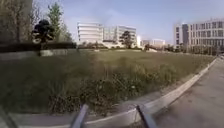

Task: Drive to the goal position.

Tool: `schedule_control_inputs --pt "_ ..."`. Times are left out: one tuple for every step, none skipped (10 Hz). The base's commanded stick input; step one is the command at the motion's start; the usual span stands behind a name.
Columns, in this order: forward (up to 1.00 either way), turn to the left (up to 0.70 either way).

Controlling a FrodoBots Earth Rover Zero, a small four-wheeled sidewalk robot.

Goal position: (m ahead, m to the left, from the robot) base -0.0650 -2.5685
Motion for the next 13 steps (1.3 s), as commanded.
schedule_control_inputs --pt "0.00 0.00" --pt "0.00 0.00" --pt "0.00 0.00" --pt "0.00 0.00" --pt "0.00 0.00" --pt "0.00 0.00" --pt "0.00 0.00" --pt "0.00 0.00" --pt "-0.08 0.00" --pt "-0.45 0.00" --pt "-0.45 0.00" --pt "-0.45 0.00" --pt "-0.45 0.00"
